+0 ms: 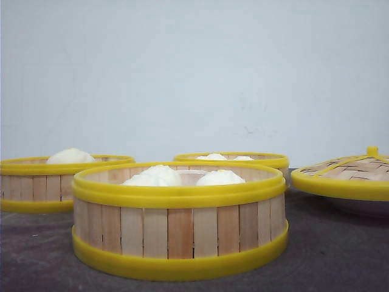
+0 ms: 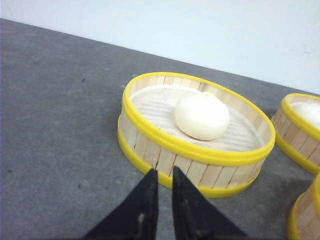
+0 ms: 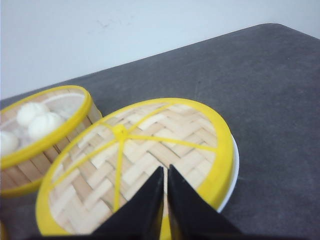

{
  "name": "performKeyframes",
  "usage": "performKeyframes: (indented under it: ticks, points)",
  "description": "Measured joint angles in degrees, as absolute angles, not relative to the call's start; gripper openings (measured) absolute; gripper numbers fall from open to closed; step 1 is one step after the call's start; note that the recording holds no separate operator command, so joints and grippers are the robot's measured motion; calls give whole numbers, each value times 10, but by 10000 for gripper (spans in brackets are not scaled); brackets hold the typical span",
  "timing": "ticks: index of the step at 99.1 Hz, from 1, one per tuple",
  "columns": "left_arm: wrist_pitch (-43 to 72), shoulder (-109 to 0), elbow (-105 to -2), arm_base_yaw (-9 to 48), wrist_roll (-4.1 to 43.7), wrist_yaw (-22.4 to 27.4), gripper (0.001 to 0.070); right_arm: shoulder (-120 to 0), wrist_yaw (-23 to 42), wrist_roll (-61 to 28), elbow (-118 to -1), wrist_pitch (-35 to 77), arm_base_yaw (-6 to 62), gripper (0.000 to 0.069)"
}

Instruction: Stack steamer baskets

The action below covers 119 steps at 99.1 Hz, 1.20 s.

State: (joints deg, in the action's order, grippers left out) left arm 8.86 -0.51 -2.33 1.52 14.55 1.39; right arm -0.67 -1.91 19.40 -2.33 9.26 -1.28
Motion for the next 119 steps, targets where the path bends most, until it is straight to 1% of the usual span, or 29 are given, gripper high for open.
performKeyframes:
  ticks: [10,20,27,38,46,65,73,80,84,87,91,96,99,101,105,109,119]
  points:
    - [91,-23,-44,15,163,12,24,-26,-19,201,-62,92,-13,8]
    - [90,-59,-91,15,173,4,24,-65,-19,207,-118,98,-13,8]
    - [88,-95,-133,15,175,-3,24,-105,-20,208,-163,101,-13,8]
    - [91,-173,-213,15,173,-3,24,-187,-39,196,-252,129,-13,8]
    - [107,-237,-285,15,169,8,24,-251,-47,172,-331,170,-10,8]
    - [171,-381,-460,15,154,64,24,-381,-45,101,-517,273,20,8]
    - [192,-416,-501,17,141,74,25,-409,-45,77,-561,294,34,8]
    - [201,-429,-513,18,132,75,31,-422,-45,67,-576,303,45,13]
    - [206,-431,-513,19,128,75,54,-427,-45,62,-576,310,50,47]
    - [214,-432,-513,19,125,75,88,-430,-45,60,-576,317,53,98]
    - [221,-432,-513,19,120,75,157,-435,-45,59,-576,326,56,200]
    - [222,-432,-513,19,115,75,266,-443,-45,59,-576,331,60,347]
    - [221,-432,-513,19,112,75,326,-447,-45,60,-576,331,62,416]
    - [221,-432,-513,19,111,75,359,-449,-46,60,-576,330,64,447]
    - [221,-432,-513,19,109,75,407,-454,-46,62,-576,330,68,488]
    - [221,-432,-513,19,109,75,436,-459,-50,63,-577,330,72,511]
    - [221,-432,-513,26,105,76,459,-486,-70,69,-595,329,83,529]
